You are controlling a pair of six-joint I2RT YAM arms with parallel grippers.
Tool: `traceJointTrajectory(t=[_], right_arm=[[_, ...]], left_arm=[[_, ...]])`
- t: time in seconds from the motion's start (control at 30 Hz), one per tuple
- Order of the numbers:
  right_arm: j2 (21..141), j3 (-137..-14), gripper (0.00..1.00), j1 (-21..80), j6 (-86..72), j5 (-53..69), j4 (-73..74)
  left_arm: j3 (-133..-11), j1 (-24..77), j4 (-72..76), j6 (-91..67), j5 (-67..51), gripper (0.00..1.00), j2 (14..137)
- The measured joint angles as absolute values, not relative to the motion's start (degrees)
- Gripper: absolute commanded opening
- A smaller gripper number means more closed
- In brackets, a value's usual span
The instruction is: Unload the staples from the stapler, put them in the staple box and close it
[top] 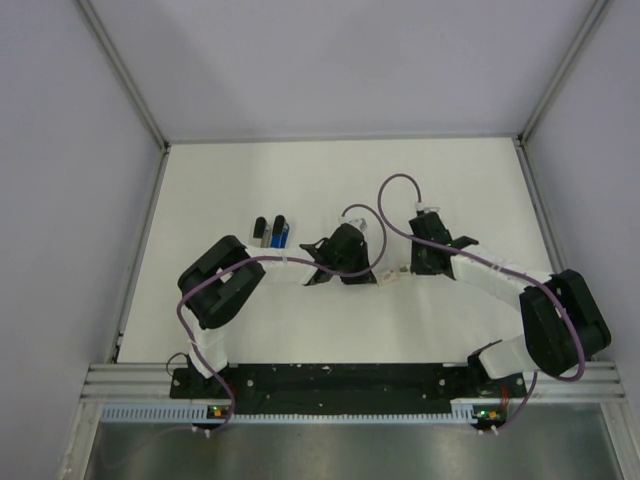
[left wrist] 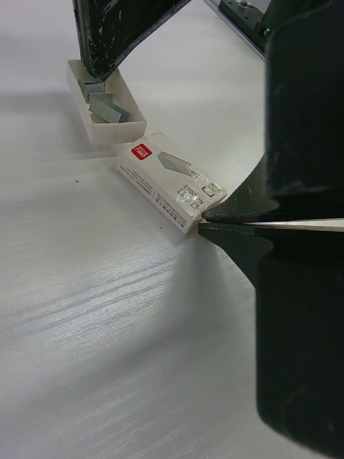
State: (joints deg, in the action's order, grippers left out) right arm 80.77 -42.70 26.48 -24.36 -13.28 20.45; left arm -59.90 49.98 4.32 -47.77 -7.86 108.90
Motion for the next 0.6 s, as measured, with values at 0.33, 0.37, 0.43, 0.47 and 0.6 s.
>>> traceJointTrajectory(t=[0.33, 0.37, 0.43, 0.47, 0.6], right_arm=[[80.8, -40.9, 0.00, 27.9, -25.6, -13.9, 20.9], [80.8, -40.8, 0.00, 28.0, -25.7, -13.9, 20.9], [80.8, -40.8, 0.00, 28.1, -25.8, -13.9, 20.9], [80.8, -40.8, 0.00, 28.1, -25.8, -13.9, 20.9], [80.8, -40.5, 0.00, 28.4, -26.2, -13.9, 20.8]], left_arm=[[-59.9, 50.0, 4.3, -47.6, -7.9, 0.00, 108.9], [-59.9, 50.0, 4.3, -47.6, -7.9, 0.00, 108.9], [-59.9, 50.0, 4.3, -47.6, -7.9, 0.00, 108.9], [-59.9, 50.0, 4.3, -47.6, -7.9, 0.00, 108.9], [-59.9, 50.0, 4.3, -47.6, -7.9, 0.00, 108.9]])
